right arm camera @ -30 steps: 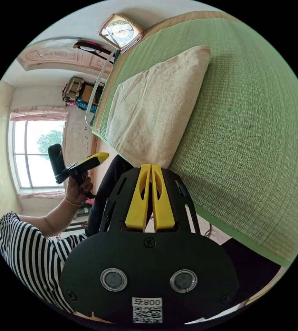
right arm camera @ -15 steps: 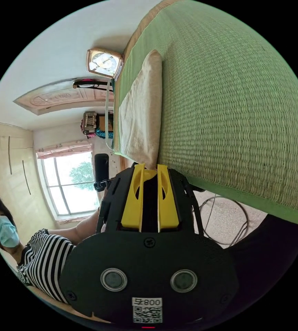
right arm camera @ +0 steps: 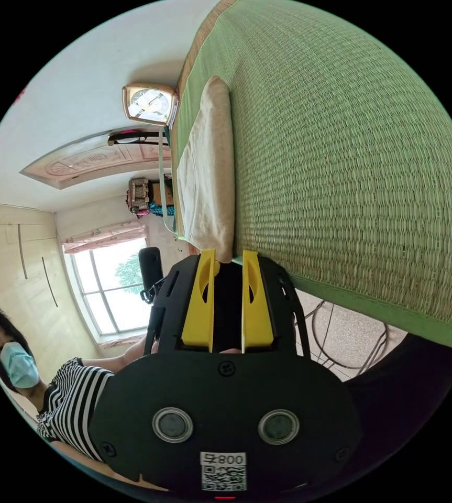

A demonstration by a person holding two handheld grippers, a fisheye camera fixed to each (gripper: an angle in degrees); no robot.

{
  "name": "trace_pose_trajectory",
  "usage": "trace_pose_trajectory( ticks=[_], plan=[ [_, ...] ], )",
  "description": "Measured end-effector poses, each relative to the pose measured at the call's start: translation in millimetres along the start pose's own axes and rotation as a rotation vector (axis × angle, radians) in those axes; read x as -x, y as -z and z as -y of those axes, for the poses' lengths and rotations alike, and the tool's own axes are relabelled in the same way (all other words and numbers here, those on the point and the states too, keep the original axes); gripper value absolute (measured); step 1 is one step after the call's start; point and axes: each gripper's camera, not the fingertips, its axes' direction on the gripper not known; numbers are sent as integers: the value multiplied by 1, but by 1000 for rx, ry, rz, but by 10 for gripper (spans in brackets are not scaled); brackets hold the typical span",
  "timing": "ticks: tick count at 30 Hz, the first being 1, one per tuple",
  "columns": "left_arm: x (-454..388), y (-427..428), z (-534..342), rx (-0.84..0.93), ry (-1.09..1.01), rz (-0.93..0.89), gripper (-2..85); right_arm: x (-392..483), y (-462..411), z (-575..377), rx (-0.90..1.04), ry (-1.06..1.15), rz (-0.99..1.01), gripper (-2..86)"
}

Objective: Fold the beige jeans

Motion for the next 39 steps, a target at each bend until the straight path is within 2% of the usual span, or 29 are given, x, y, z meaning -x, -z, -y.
trace_pose_trajectory(
  ticks=[19, 25, 33, 39],
  plan=[
    [8, -15, -5, -38, 53, 49, 27, -31, 7, -1, -10, -13, 15, 85],
    [25, -17, -10, -53, 121, -22, 6, -36, 7, 0, -11, -12, 4, 84],
    [19, -5, -19, -72, 46, -83, 1, -40, 5, 6, -6, -27, 24, 96],
    [26, 1, -30, -70, 76, 5, 4, -39, 0, 12, 1, -30, 35, 100]
  ],
)
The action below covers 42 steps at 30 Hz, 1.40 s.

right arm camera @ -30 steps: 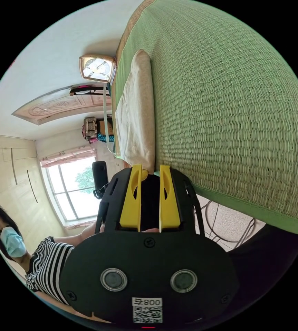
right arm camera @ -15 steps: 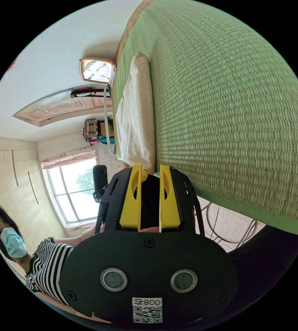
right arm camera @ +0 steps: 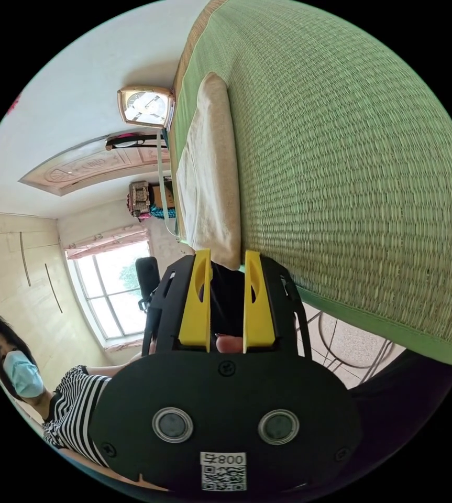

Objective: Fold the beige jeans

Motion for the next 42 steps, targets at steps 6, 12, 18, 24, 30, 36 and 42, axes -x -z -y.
trace_pose_trajectory(
  ticks=[6, 12, 18, 24, 30, 36, 42],
  plan=[
    [15, 1, -6, 10, 33, -44, 14, 3, -8, 9, 37, 5, -20, 94],
    [28, 11, -8, 15, 50, -50, 4, 3, -5, 17, 62, -3, -21, 91],
    [30, 29, -17, 10, 2, -108, 0, -9, 2, 20, 40, -36, 61, 77],
    [33, 42, -25, 52, -34, -90, 0, -12, 7, 23, 37, -55, 74, 66],
    [57, 87, -45, 11, -38, -94, 3, -12, 19, 19, 14, -63, 179, 37],
    [108, 152, -66, -156, 74, -201, 14, 21, 34, 22, 11, 29, 216, 30],
    [167, 194, -88, -377, 242, -416, 41, 52, 45, 32, 15, 101, 209, 27]
  ],
)
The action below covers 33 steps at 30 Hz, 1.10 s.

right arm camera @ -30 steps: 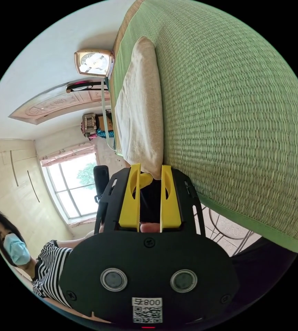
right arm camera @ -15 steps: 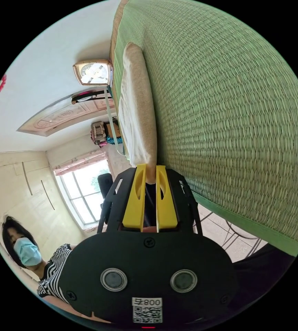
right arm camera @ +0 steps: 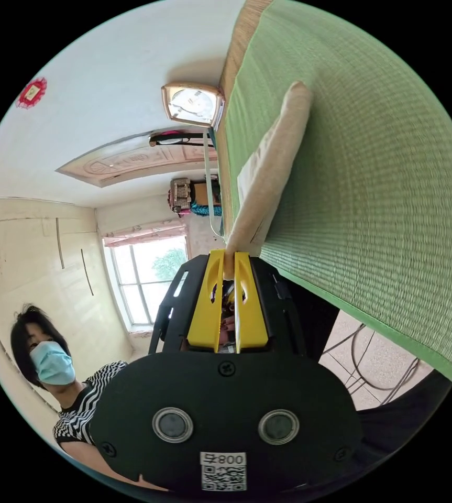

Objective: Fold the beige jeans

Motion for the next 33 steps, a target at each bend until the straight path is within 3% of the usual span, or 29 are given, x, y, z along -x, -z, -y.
trace_pose_trajectory(
  ticks=[5, 17, 33],
  plan=[
    [19, 38, 13, -146, 95, -71, 71, 7, 7, 2, -23, -6, 26, 26],
    [37, 54, 45, -243, 269, -189, 136, 38, 7, 14, -14, 29, 22, 26],
    [29, 25, 80, -263, 316, -156, 106, 48, 27, 15, -5, 46, 2, 25]
  ],
)
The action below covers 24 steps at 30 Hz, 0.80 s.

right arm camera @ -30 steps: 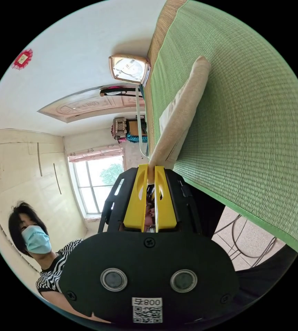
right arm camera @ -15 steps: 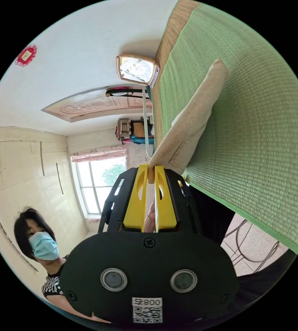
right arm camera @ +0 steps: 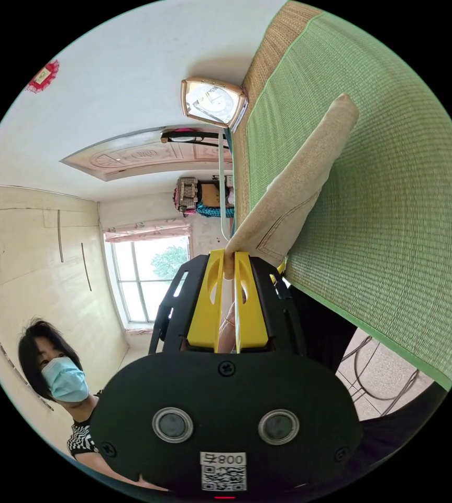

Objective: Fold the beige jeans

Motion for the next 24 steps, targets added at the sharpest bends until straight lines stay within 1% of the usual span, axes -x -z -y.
trace_pose_trajectory(
  ticks=[5, 10, 17, 24],
  plan=[
    [-7, -18, -2, 25, -40, 60, 72, -13, 18, -11, 8, -17, -24, 25],
    [-17, -35, -11, 53, -99, 80, 62, -33, 40, -31, 7, -51, -10, 25],
    [-22, -64, -42, 118, -153, 118, 55, -63, 79, -77, 3, -88, 49, 23],
    [-35, -104, -76, 144, -205, 111, 52, -78, 113, -121, -9, -93, 122, 22]
  ],
)
